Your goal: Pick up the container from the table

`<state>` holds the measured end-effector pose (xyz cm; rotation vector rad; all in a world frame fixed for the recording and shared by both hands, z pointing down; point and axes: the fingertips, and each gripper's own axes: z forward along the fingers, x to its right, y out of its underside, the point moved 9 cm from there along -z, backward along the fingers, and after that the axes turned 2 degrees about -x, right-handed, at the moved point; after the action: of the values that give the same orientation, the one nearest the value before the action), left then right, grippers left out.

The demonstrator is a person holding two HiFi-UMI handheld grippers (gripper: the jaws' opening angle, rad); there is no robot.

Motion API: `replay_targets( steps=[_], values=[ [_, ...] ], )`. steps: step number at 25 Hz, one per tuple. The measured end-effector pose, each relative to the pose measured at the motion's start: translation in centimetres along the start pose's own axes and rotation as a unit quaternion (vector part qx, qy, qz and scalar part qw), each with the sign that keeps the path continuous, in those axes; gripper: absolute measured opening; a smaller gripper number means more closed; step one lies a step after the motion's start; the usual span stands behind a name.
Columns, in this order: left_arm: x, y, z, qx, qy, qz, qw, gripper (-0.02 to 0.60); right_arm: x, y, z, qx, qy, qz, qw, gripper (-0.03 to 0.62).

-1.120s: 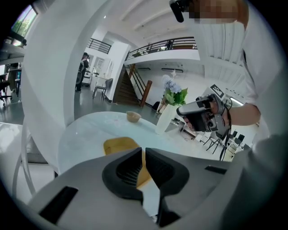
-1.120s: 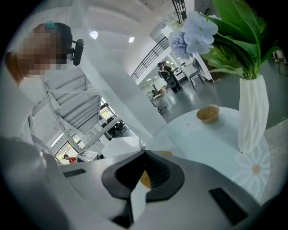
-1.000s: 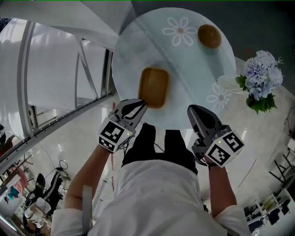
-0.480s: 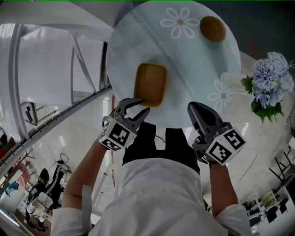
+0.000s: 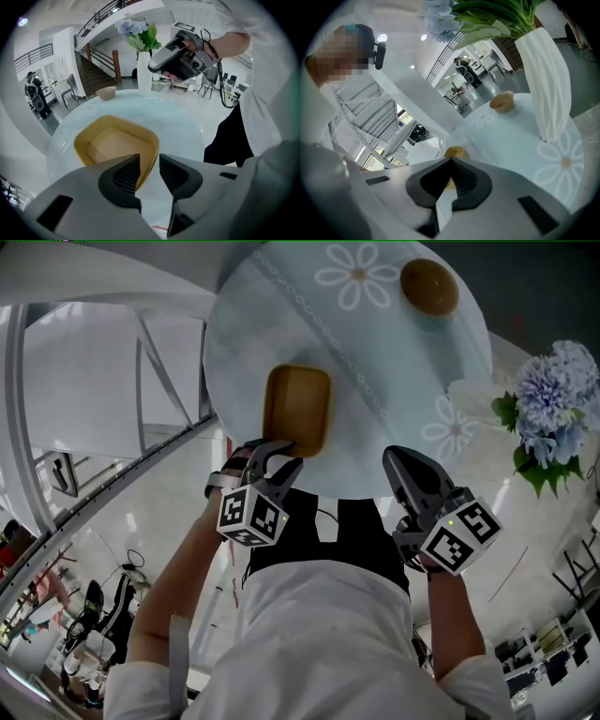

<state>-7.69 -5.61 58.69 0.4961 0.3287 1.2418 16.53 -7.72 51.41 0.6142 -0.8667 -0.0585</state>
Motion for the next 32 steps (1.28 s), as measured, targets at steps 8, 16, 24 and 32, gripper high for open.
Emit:
replay_targets(
  steps=[8, 16, 24, 32],
  values=[
    [0.3, -0.5, 0.4, -0.023, -0.016, 0.026, 0.9993, 0.066, 0.5, 0.1, -0.3, 0.004, 0.002, 0.006, 1.0, 0.018],
    [-0.9, -2.8, -1.3, 0.015, -0.035, 0.017, 0.9991, 0.038, -0.8, -1.3, -0.9, 0.019, -0.002, -0.01, 1.0, 0.018],
    [-3.1, -5.9, -5.0, 0.077, -0.076, -0.017, 0.994, 0.032, -2.8, -3.8, -1.8, 0.042, -0.005, -0.039, 0.998, 0.018],
    [-5.4, -9.2, -9.3, 0.125, -0.125, -0.014, 0.9842, 0.032, -5.5, -6.6, -3.0, 0.067, -0.008, -0.073, 0.995, 0.018]
  ],
)
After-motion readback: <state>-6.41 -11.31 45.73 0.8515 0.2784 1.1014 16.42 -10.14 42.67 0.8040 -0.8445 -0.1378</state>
